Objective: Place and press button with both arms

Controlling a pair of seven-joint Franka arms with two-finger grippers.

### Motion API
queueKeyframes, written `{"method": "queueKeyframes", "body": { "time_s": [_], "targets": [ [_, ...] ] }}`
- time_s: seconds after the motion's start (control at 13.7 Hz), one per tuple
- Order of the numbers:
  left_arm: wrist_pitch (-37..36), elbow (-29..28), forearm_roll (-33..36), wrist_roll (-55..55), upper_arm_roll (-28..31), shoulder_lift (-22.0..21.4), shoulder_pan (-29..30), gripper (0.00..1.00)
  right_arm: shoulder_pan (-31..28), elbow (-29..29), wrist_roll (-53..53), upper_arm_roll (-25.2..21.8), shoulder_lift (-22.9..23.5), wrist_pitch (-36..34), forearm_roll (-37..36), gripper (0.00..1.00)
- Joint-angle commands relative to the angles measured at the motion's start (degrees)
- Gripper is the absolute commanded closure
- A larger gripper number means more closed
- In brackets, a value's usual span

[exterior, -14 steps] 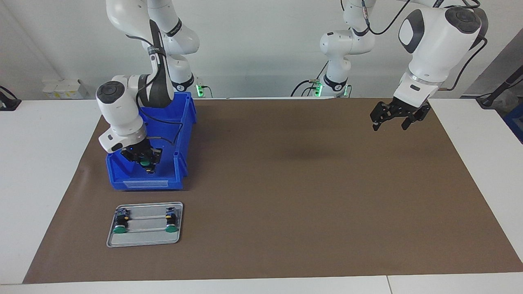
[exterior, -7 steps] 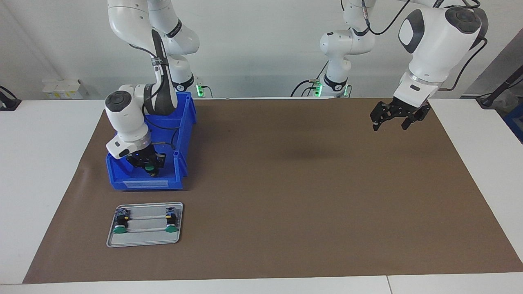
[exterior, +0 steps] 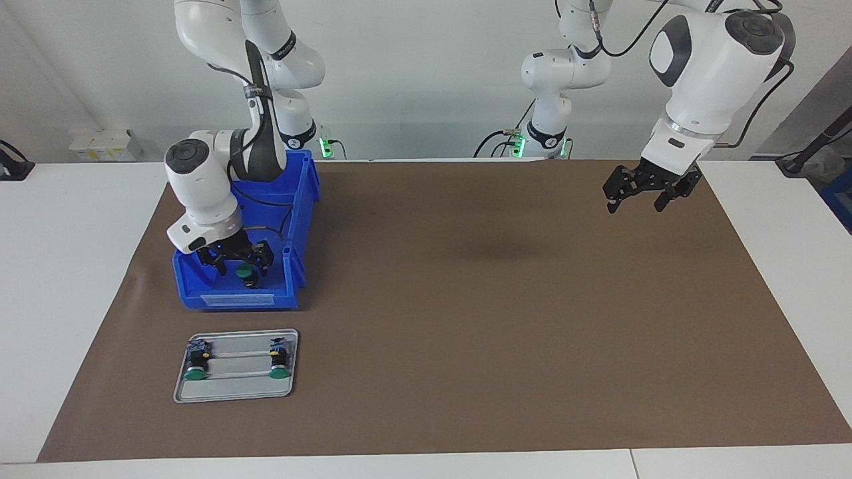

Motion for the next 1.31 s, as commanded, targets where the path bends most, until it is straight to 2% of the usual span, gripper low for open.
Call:
{"method": "queueKeyframes", "body": {
  "time_s": [0.0,0.15,0.29,0.44,0.73,1.24],
  "targets": [
    [-0.3,-1.57,-0.18,0.65,-0.07,-1.62,0.43,0.0,-0.81,0.97,1.37,0.77,-5.47,-5.18,1.0,0.0],
    [-0.3,-1.66,-0.18,0.65,-0.16,-1.62,0.43,0.0,-0.46,6.04,1.99,0.77,-7.15,-12.19,1.09,0.0],
    [-0.3,-1.66,-0.18,0.65,-0.16,-1.62,0.43,0.0,-0.28,13.25,1.99,0.77,-6.72,-20.63,1.7,0.0],
    [-0.3,-1.66,-0.18,0.65,-0.07,-1.62,0.43,0.0,-0.37,18.79,1.91,0.69,-6.72,-25.65,4.33,0.0],
    [-0.3,-1.66,-0.18,0.65,-0.07,-1.62,0.43,0.0,-1.07,30.22,1.99,0.6,-4.96,-36.2,4.34,0.0],
    [-0.3,-1.57,-0.09,0.65,-0.16,-1.62,0.43,0.0,-0.55,34.19,1.47,0.77,-4.87,-40.25,4.33,0.0]
  ]
}}
